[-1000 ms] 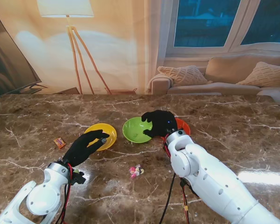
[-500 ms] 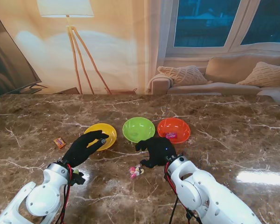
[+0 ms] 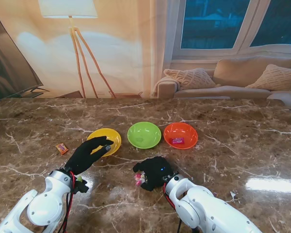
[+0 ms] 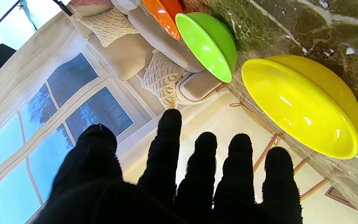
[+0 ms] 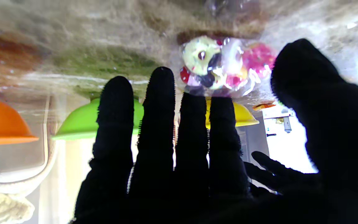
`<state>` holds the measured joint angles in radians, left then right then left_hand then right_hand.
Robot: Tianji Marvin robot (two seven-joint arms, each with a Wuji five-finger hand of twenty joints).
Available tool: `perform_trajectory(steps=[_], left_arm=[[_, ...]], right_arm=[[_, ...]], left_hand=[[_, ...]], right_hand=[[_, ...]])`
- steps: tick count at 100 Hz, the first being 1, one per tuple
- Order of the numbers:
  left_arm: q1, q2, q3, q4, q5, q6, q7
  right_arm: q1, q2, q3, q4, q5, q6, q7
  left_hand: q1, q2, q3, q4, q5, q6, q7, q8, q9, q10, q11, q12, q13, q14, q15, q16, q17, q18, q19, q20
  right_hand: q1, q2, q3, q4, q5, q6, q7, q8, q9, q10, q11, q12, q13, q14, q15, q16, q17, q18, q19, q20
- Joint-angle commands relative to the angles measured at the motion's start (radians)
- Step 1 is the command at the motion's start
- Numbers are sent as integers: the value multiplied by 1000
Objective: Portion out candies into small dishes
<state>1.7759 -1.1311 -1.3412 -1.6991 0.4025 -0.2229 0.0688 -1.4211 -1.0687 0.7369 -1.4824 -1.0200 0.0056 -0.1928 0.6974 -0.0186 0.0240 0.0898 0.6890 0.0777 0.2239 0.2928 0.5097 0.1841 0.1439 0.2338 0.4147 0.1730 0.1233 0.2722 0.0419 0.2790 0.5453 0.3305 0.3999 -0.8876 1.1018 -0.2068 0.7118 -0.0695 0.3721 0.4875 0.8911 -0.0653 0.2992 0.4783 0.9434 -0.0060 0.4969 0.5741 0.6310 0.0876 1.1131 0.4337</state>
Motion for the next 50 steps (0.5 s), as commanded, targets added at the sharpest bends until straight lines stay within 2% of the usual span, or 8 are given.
perform_trajectory(steps=[1, 10, 20, 30, 35, 39, 44, 50], left_arm=[[7, 1, 3, 3, 3, -1, 4], [6, 1, 4, 4, 3, -1, 4], [5, 1, 5, 4, 1, -2, 4], [6, 0, 3, 4, 0, -3, 4], [7, 0, 3, 3, 0, -2, 5], [8, 0, 2, 1, 0, -2, 6], [9, 0, 1, 0, 0, -1, 6], [10, 0, 0, -1, 2, -2, 6]], right_arm=[[8, -1, -13, 25, -11, 12, 9], [27, -3, -39, 49, -5, 17, -1], [50, -5, -68, 74, -9, 22, -20], [70, -12, -92, 103, 2, 20, -50], [80, -15, -103, 116, 1, 17, -69], [86, -17, -111, 126, 1, 16, -84], [91, -20, -117, 132, 4, 15, -94], [95, -21, -122, 134, 7, 14, -94]], left_hand=[[15, 37, 2, 21, -4, -27, 12, 19, 12, -16, -5, -8, 5, -13, -3, -4, 0, 5, -24, 13], [15, 36, 2, 21, -4, -26, 12, 19, 11, -15, -6, -8, 5, -11, -4, -4, -1, 5, -24, 13], [16, 37, 2, 21, -3, -28, 12, 19, 12, -15, -6, -8, 5, -12, -4, -5, -1, 6, -24, 13], [15, 36, 2, 21, -5, -25, 12, 19, 12, -15, -6, -8, 5, -10, -4, -5, 0, 5, -24, 13], [15, 38, 2, 21, -4, -26, 12, 19, 10, -15, -6, -8, 4, -12, -4, -5, 0, 6, -24, 13], [16, 37, 2, 21, -4, -25, 12, 19, 12, -13, -6, -8, 4, -11, -4, -4, -1, 6, -24, 13], [16, 37, 2, 21, -4, -27, 12, 19, 12, -15, -6, -8, 5, -12, -3, -4, -1, 6, -24, 13], [16, 36, 2, 21, -4, -29, 12, 19, 11, -14, -6, -8, 5, -12, -3, -4, -1, 5, -24, 13]], right_hand=[[-26, -35, 35, 11, -40, 17, -22, -13, -20, 13, 34, 28, -11, -23, 57, 49, 9, -2, 52, 41], [-12, -48, 43, 12, -37, 15, -17, -17, -12, 11, 86, 74, -6, -35, 140, 95, 21, -13, 81, 63], [7, -67, 55, 13, -10, 0, 11, -17, 22, -10, 202, 191, 18, -59, 282, 167, 58, -26, 142, 80], [66, -74, 56, 22, 109, -68, 118, 29, 129, -40, 273, 262, 99, -72, 378, 195, 122, -27, 237, 96], [121, -88, 27, -92, 177, -108, 187, 62, 193, -54, 273, 349, 146, -76, 405, 190, 161, -32, 289, 89], [173, -96, 2, -125, 185, -161, 351, -35, 251, -64, 258, 371, 190, -75, 415, 178, 199, -37, 326, 73], [231, -81, -17, -119, 185, -211, 519, -115, 306, -69, 232, 348, 236, -68, 388, 153, 240, -43, 352, 61], [262, -66, -7, -105, 253, -252, 594, -121, 365, -66, 206, 293, 288, -57, 348, 116, 285, -45, 369, 54]])
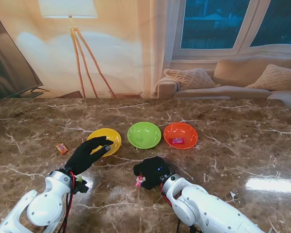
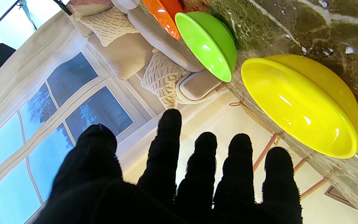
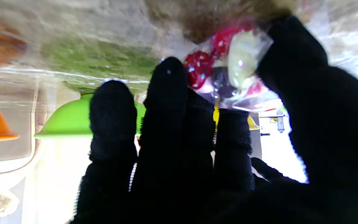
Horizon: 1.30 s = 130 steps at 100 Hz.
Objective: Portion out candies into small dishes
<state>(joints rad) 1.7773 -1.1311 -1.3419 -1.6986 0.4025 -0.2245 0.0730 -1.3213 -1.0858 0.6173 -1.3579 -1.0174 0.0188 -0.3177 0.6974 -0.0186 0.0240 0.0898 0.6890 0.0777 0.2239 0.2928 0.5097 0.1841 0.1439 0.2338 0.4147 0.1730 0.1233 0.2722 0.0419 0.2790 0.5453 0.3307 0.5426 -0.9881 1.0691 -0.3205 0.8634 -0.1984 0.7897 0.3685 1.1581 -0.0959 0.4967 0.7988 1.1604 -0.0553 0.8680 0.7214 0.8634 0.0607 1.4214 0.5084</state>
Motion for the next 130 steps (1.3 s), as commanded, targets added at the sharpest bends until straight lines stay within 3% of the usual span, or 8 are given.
perform_trajectory(steps=[1, 17, 48, 82, 106, 130], left_arm=[[9, 0, 1, -2, 2, 0, 2], [10, 0, 0, -2, 4, -5, 3], [8, 1, 2, 1, 3, -7, 2], [12, 0, -5, -1, 8, -14, 7], [20, -2, -15, -6, 10, -20, 17], [29, -3, -23, -14, 14, -20, 24]], right_arm=[[-4, -4, -3, 10, 5, 0, 32], [-4, -11, 4, 7, 18, -17, 17], [-12, -29, 55, -58, 31, -10, -15], [79, -64, 7, -51, 92, 45, -2], [178, -100, -50, -10, 160, 109, 35], [267, -160, -117, 83, 249, 148, 18]], left_hand=[[16, 36, 2, 21, -3, -28, 12, 19, 11, -13, -6, -8, 6, -11, -3, -4, 0, 5, -23, 13], [15, 37, 1, 21, -5, -28, 12, 19, 12, -15, -6, -8, 5, -12, -3, -4, 0, 5, -23, 13], [14, 37, 2, 21, -6, -26, 11, 18, 12, -16, -6, -8, 6, -13, -3, -4, -1, 5, -24, 13], [14, 38, 2, 21, -6, -25, 10, 18, 12, -13, -5, -8, 6, -12, -3, -4, 0, 5, -23, 13], [14, 38, 1, 21, -6, -24, 9, 17, 15, -16, -5, -8, 9, -11, -2, -4, 0, 6, -22, 13], [13, 38, 1, 21, -5, -24, 9, 17, 16, -15, -4, -8, 10, -11, -2, -4, 0, 6, -22, 13]], right_hand=[[122, 38, 27, 10, 112, -128, 184, -1, 105, -33, 6, -35, 79, -6, -27, -37, 60, -18, 63, -22], [141, 70, 55, 27, 149, -140, 218, 17, 150, -16, 7, -65, 148, 0, -47, -56, 119, -22, 86, -33], [126, 116, 72, 34, 139, -136, 207, 47, 137, -9, 23, -34, 137, -3, -13, -3, 93, -21, 123, -16], [117, 127, 71, 34, 135, -139, 199, 51, 135, -13, 23, -30, 132, -7, -8, 6, 90, -24, 124, -15], [114, 128, 71, 34, 133, -134, 193, 47, 134, -9, 21, -30, 131, -7, -8, 9, 87, -25, 123, -14], [109, 139, 67, 34, 130, -129, 188, 39, 134, -11, 19, -31, 130, -9, -8, 12, 82, -25, 123, -13]])
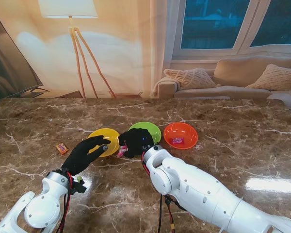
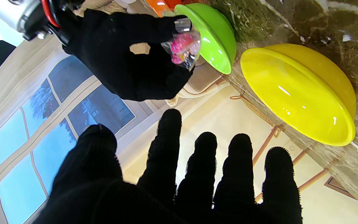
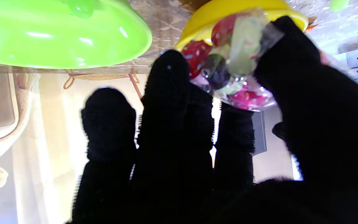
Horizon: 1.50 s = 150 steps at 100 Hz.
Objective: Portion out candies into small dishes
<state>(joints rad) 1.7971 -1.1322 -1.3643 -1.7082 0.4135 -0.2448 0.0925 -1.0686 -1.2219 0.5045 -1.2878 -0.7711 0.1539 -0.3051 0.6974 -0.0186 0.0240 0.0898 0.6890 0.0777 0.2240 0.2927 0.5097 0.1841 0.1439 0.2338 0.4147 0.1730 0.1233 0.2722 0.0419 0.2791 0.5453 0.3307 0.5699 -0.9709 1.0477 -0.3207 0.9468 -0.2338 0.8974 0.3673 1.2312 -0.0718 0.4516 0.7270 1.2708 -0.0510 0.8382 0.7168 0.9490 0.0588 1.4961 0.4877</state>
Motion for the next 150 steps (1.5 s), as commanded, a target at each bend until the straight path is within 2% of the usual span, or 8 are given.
perform_trajectory(steps=[1, 20, 52, 89, 125, 142, 150], left_arm=[[10, -2, -1, -5, 3, 0, 5], [16, -3, -6, -10, 6, -3, 11], [25, -4, -15, -14, 2, -9, 15], [31, -5, -22, -20, 6, -2, 19], [35, -5, -29, -27, 7, 5, 18], [35, -4, -30, -29, 7, 10, 15], [35, -4, -31, -29, 6, 11, 15]], right_arm=[[17, -27, -7, 17, 5, 14, 4], [72, -86, -50, 111, 87, 24, -18], [132, -171, -95, 249, 162, 13, -79], [197, -261, -129, 384, 208, 9, -147], [258, -362, -180, 579, 243, -51, -199], [275, -391, -192, 632, 253, -60, -210], [279, -390, -195, 633, 258, -56, -195]], left_hand=[[14, 38, 2, 21, -5, -23, 9, 17, 16, -15, -5, -8, 10, -10, -2, -4, 1, 6, -22, 13], [13, 38, 1, 21, -5, -23, 8, 17, 18, -16, -4, -8, 11, -11, -2, -4, 2, 6, -21, 13], [11, 37, 1, 21, -6, -23, 8, 17, 18, -15, -5, -8, 10, -13, -2, -4, 1, 7, -21, 13], [11, 37, 1, 21, -5, -24, 8, 17, 18, -15, -5, -8, 11, -11, -2, -4, 1, 7, -20, 13], [10, 38, 1, 21, -6, -22, 7, 16, 17, -15, -5, -8, 10, -11, -2, -4, 1, 7, -22, 12], [10, 38, 1, 21, -6, -23, 6, 16, 16, -16, -6, -8, 9, -11, -3, -4, 0, 6, -22, 12], [9, 38, 0, 21, -7, -21, 6, 16, 17, -14, -5, -8, 10, -12, -3, -4, 1, 7, -22, 12]], right_hand=[[81, 122, 88, 34, 47, -94, 80, 40, 61, -35, 64, 41, 19, -13, 22, 16, -4, -24, 49, 8], [82, 123, 87, 35, 45, -93, 79, 34, 59, -37, 64, 42, 14, -15, 26, 20, -15, -24, 54, 13], [80, 136, 82, 37, 39, -89, 77, 22, 55, -35, 62, 41, -2, -20, 45, 33, -26, -25, 62, 24], [74, 157, 71, 41, 27, -85, 73, 15, 43, -39, 57, 41, -28, -24, 52, 34, -45, -27, 54, 28], [73, 170, 63, 45, 20, -85, 71, 10, 35, -42, 55, 41, -42, -27, 54, 28, -58, -30, 43, 31], [71, 169, 57, 44, 15, -84, 69, 8, 30, -43, 53, 40, -46, -29, 55, 25, -59, -31, 41, 33], [32, 142, 9, 22, -42, -42, 33, -20, -22, -34, 20, 23, -94, -23, 20, 7, -91, -31, 18, 30]])
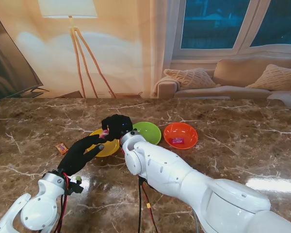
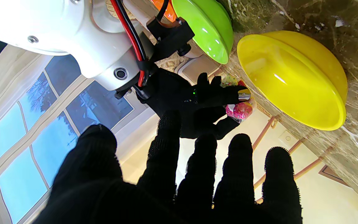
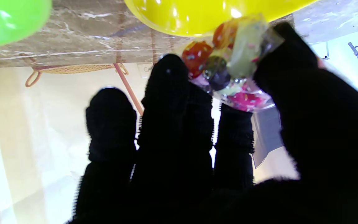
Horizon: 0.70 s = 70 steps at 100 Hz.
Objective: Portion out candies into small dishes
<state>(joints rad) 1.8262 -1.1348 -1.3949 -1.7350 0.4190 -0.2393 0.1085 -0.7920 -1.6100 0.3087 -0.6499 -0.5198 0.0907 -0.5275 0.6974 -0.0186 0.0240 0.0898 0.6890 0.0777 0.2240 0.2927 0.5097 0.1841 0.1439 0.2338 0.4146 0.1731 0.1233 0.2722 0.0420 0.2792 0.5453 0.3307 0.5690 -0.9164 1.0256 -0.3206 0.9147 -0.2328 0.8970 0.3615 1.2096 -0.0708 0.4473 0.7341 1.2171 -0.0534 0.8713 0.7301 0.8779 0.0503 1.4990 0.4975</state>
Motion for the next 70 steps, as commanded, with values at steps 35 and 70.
perform_trajectory(steps=[35, 70], left_arm=[[6, -2, -2, -3, 2, 8, 0], [8, -2, -4, -3, 5, 4, 4]], right_arm=[[2, 28, -5, -42, -16, 41, 68], [-31, 142, 24, -204, -76, 71, 139]], left_hand=[[6, 38, 0, 22, -11, -21, 4, 15, 16, -14, -7, -8, 9, -11, -3, -4, 0, 6, -24, 12], [6, 39, 0, 22, -11, -21, 3, 15, 16, -15, -7, -8, 8, -13, -4, -4, 0, 7, -24, 13]], right_hand=[[-154, 71, 45, 144, -135, 131, -433, 183, -283, 2, -26, -179, -242, -7, -114, -48, -187, -6, -99, 49], [-189, 86, 40, 143, -141, 126, -444, 177, -292, -1, -29, -204, -274, 5, -200, -94, -240, 25, -191, 35]])
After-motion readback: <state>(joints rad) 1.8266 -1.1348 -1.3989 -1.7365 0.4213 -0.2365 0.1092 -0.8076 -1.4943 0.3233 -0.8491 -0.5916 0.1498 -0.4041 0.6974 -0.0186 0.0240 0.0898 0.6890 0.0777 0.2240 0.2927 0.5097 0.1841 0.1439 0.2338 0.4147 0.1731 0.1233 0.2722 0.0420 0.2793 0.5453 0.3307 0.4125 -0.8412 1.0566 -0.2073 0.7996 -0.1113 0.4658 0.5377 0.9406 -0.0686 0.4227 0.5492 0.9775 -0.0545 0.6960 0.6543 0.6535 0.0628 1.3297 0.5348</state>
